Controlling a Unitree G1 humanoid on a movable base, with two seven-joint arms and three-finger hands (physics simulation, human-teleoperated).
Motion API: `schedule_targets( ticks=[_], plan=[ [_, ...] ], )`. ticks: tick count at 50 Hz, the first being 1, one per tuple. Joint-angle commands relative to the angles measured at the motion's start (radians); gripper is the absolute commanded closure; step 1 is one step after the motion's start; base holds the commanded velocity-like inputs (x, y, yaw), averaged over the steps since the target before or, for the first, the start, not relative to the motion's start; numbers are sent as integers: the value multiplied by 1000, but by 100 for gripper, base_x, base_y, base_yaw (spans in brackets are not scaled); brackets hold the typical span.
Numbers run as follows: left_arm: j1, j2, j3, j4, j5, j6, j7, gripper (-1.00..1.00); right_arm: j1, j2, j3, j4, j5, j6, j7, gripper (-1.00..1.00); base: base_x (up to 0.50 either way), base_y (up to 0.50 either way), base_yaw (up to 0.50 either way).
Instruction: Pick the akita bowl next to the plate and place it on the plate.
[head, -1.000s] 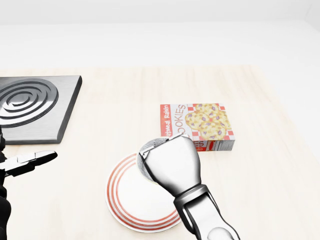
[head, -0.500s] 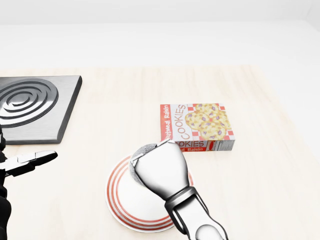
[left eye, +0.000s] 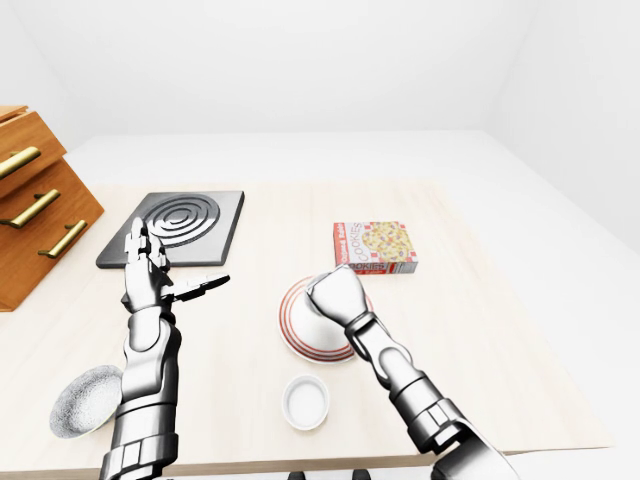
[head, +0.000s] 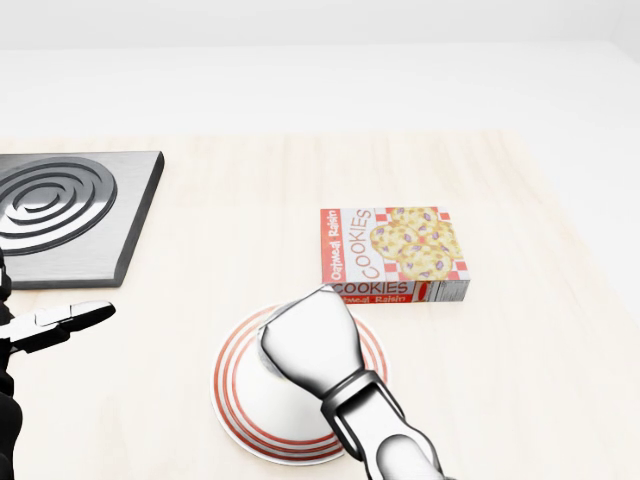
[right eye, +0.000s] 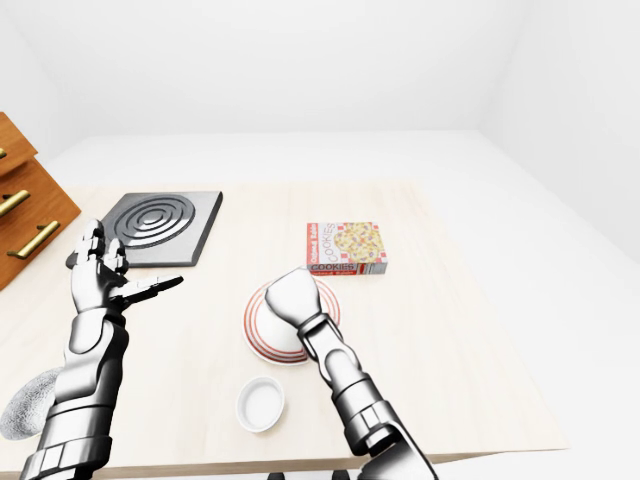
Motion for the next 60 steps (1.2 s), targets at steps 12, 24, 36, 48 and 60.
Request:
schedule_targets(
  ticks=[12,24,36,48,60],
  plan=[
    [1,-1,-2,1,0,-2,1,-100,-100,6,-12,204,-3,0,0,100,0,0,0],
    [-5,1,-1,15,1,-11,-1,-100,-124,9,-14,262,-7,0,0,100,0,0,0],
    [-1,0,0,2,-1,-1,2,-100,-131,9,-15,264,-6,0,0,100,0,0,0],
    [-3,0,1,13,0,-10,1,-100,-140,11,-15,289,-9,0,0,100,0,0,0],
    [-3,2,1,12,0,-10,5,-100,-132,12,-31,265,24,0,0,36,0,0,0]
  ],
)
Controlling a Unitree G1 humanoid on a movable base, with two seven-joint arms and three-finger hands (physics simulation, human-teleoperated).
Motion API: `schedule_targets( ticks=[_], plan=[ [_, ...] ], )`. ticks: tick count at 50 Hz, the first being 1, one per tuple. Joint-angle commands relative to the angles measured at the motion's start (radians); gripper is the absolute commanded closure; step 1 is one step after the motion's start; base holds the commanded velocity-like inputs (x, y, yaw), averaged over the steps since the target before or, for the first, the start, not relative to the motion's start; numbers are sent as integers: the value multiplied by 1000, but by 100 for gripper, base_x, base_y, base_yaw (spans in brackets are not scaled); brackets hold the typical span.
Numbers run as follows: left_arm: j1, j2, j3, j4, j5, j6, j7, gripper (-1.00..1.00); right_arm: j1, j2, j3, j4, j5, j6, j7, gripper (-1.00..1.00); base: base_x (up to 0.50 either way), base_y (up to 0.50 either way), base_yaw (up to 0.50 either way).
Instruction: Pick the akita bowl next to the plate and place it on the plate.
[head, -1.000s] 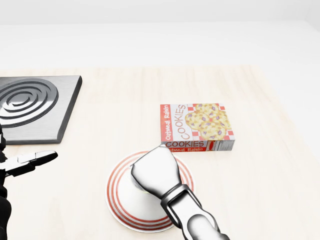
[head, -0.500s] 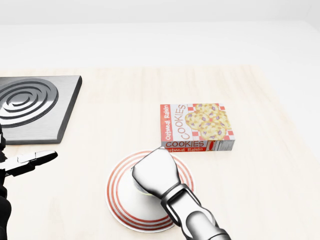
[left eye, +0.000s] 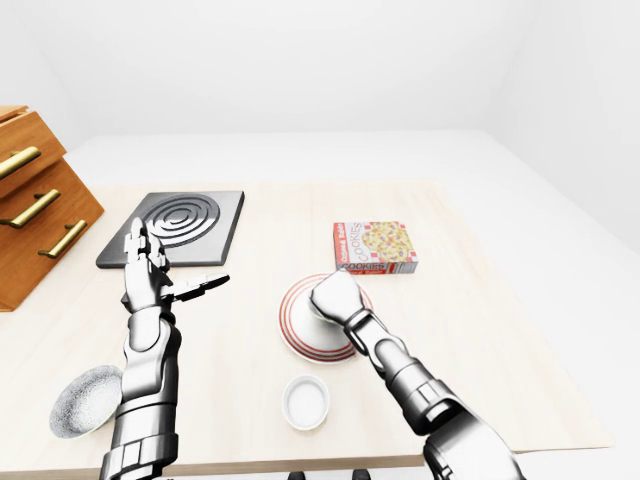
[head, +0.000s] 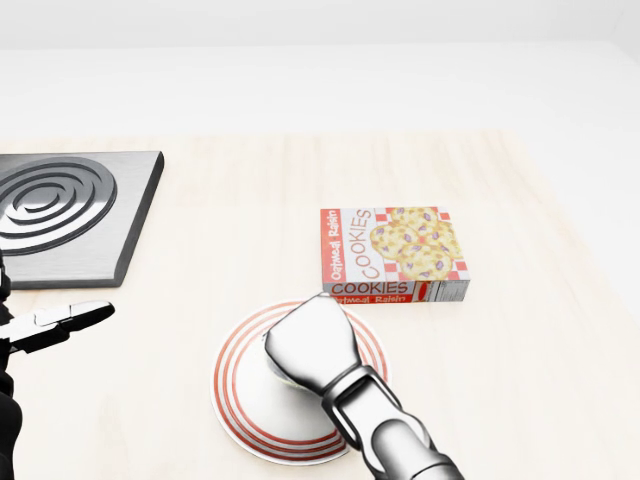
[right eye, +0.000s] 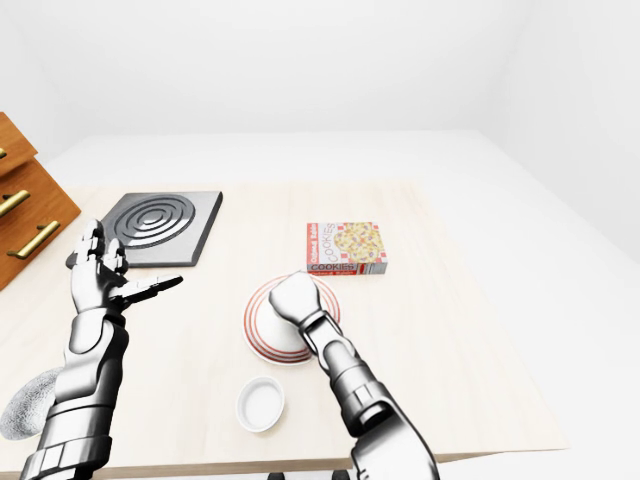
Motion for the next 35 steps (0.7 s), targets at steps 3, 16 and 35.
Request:
schedule_targets(
  ticks=[3,16,35],
  plan=[
    [-6,3,1,12,0,-8,4,-100,124,-6,-47,-294,167,0,106,-100,0,0,0],
    [-10,5,1,16,3,-10,12,-100,320,-87,-52,-700,297,0,542,-100,0,0,0],
    [-5,5,0,7,2,-9,17,-100,580,-184,-213,-1300,532,0,1033,-100,0,0,0]
  ],
)
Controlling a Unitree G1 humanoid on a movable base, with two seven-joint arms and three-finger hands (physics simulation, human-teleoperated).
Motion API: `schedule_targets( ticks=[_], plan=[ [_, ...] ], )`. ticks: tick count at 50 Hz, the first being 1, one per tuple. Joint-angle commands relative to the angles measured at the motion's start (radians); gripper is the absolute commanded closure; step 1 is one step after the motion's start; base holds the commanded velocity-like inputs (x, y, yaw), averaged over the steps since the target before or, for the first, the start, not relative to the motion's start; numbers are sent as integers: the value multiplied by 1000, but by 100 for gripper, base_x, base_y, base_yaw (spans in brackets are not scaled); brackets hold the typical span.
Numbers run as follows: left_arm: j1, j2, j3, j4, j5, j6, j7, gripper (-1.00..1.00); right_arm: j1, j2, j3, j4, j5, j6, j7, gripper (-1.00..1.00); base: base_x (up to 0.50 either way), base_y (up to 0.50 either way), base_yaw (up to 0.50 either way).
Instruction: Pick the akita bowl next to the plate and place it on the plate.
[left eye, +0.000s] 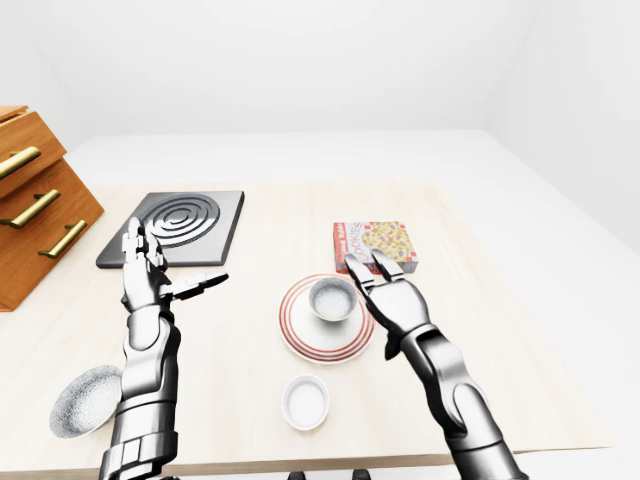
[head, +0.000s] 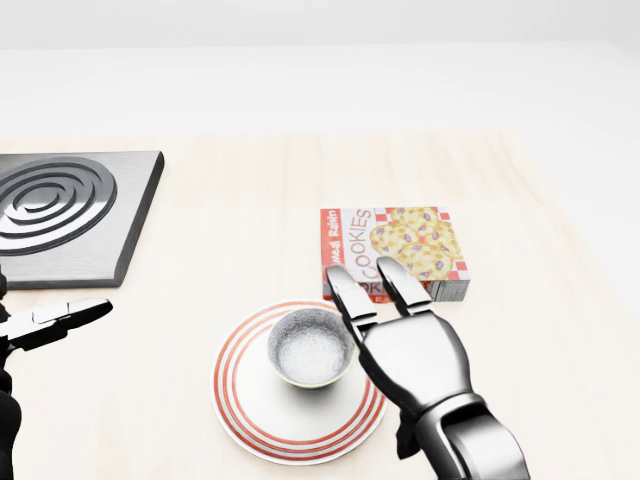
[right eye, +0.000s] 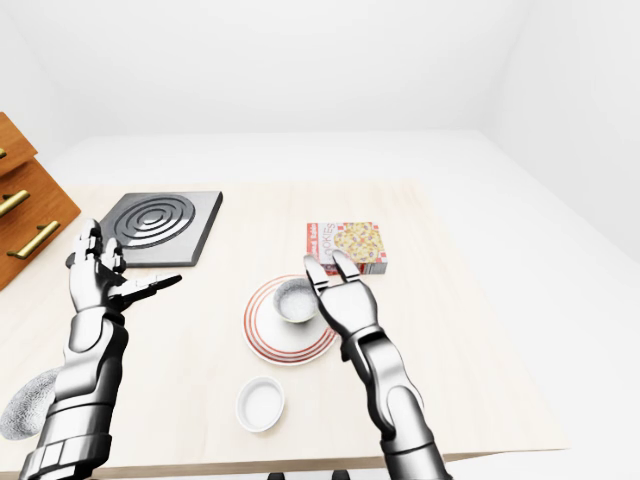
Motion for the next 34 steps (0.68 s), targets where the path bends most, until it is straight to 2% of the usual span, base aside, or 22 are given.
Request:
schedule_targets(
  ticks=[1,3,4,7,11,13,34],
  plan=[
    [8,-1,1,-23,-1,10,4,-100,83,-39,-109,-337,172,0,288,-100,0,0,0],
    [7,-2,2,-17,0,6,3,-100,71,-36,-119,-349,189,0,302,-100,0,0,0],
    [6,-2,2,-14,0,4,2,-100,58,-37,-129,-370,215,0,342,-100,0,0,0],
    [10,-3,3,-21,-1,8,3,-100,39,-36,-141,-389,237,0,360,-100,0,0,0],
    [13,-4,3,-26,-2,11,2,-100,34,-31,-145,-397,251,0,367,-100,0,0,0],
    [9,-3,4,-6,0,0,-2,-100,24,-32,-151,-395,259,0,368,-100,0,0,0],
    [8,-3,1,1,1,0,1,-100,-51,-70,-223,-398,328,0,403,-100,0,0,0]
  ],
)
